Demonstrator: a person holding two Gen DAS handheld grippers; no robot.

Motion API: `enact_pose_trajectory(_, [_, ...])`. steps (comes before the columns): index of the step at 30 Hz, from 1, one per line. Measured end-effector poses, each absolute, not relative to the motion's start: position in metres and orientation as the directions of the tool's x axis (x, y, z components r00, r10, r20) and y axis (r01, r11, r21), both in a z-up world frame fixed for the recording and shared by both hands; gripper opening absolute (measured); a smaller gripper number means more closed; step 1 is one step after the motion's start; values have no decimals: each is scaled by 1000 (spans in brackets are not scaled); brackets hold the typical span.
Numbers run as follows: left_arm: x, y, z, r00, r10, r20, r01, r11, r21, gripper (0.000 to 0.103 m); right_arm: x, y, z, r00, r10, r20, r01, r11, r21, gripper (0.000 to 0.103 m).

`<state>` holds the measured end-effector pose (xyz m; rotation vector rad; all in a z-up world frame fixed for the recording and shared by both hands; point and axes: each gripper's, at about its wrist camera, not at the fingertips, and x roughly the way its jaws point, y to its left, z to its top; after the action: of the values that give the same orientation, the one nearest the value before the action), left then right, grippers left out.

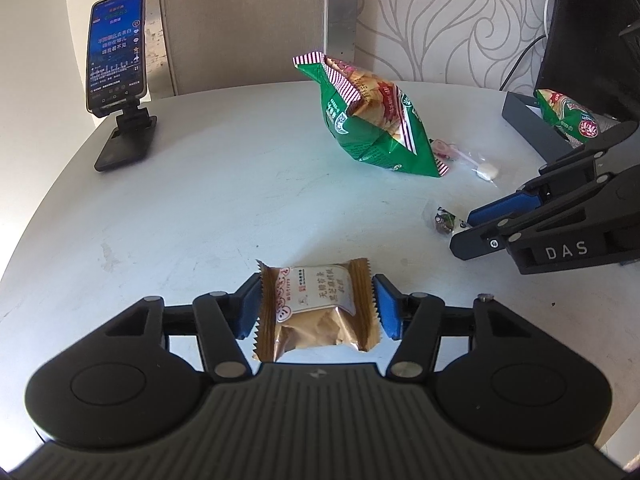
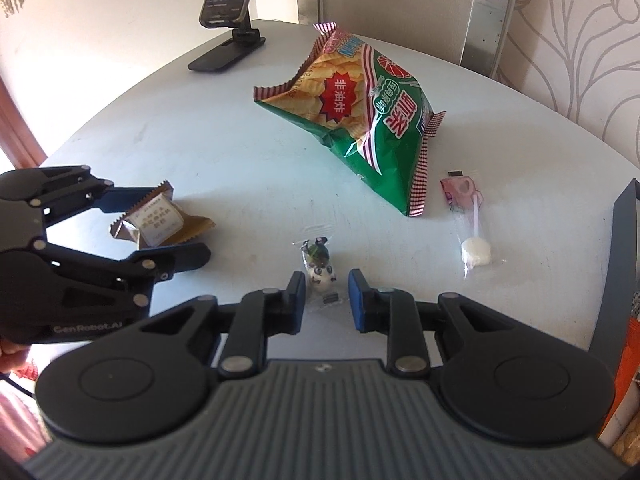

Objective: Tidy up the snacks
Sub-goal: 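Grasp the clear-wrapped candy with the right gripper while the left lifts the pastry packet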

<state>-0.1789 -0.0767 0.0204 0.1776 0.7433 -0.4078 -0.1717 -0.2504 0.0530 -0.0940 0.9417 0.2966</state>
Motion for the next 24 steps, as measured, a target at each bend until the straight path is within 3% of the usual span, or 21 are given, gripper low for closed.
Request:
enact_pose_trajectory(5, [-183,-81,21,659,-297,-691,427,904,19,60,-178,-252,52,557,203,-805,-278,959,50,26])
enact_pose_trajectory(10, [-187,-80,23,664,-292,-689,429,903,31,49,-183,-254,52,564,194,-802,-261,964,50,26])
enact_pose_trajectory(24, [-200,-76,30,666,-295,-685,436,899,38,46,-204,-258,61,581,207,-787,-242,967,76,26])
